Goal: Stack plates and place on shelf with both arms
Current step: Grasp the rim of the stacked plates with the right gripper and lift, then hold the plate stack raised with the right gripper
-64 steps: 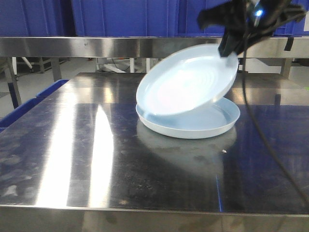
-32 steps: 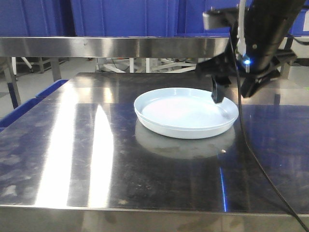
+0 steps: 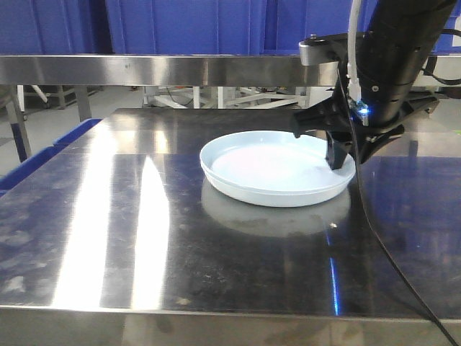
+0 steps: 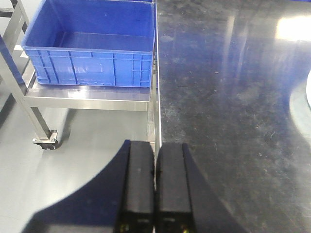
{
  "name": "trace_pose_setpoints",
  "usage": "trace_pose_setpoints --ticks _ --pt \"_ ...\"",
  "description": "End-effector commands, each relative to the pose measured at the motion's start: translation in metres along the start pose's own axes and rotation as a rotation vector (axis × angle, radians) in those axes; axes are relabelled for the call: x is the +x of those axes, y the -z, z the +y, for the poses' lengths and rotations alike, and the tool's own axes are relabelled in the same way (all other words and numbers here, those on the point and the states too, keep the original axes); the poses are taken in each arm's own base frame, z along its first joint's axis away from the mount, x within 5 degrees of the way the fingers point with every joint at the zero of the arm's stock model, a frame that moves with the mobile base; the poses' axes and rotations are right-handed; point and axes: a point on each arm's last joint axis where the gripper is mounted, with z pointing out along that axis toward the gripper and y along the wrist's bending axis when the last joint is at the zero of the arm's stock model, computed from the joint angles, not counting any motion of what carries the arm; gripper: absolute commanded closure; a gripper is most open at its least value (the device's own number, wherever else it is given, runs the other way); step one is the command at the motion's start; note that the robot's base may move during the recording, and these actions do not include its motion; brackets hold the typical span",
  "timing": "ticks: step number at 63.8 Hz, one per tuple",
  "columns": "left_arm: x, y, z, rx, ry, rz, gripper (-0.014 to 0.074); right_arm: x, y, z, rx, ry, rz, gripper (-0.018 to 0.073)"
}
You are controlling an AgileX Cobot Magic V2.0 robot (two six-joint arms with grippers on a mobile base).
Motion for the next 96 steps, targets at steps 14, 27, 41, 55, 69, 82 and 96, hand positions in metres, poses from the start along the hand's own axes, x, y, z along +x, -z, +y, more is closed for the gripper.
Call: trace_pose_setpoints --ticks 14,27,41,55,69,82,96 --pt "-0.016 0.005 0.0 0.0 0.016 -0.114 0.051 -0.023 0.027 -0.001 -0.022 0.012 -0.145 0.0531" --pt "-0.016 0.005 0.0 0.0 0.016 -0.114 0.051 -0.035 0.064 -0.004 -0.043 0.012 -0.277 0.0531" --pt "-0.016 0.005 0.0 0.0 0.016 -0.114 0.051 -0.043 0.129 -0.013 -0.053 0.008 -0.449 0.0531" --pt "-0.016 0.005 0.0 0.0 0.016 -0.114 0.051 -0.035 0.199 -0.026 -0.059 -0.009 -0.617 0.0531" --pt "-0.016 0.005 0.0 0.0 0.016 -0.114 0.051 0.01 0.245 -0.039 -0.065 -0.019 -0.708 0.0531" --pt "-0.016 0.005 0.0 0.0 0.016 -0.114 0.051 0.071 0.256 -0.049 -0.066 -0.022 -0.722 0.0531" --pt "-0.016 0.005 0.0 0.0 0.016 -0.114 0.051 0.131 0.245 -0.056 -0.065 -0.02 -0.705 0.0531"
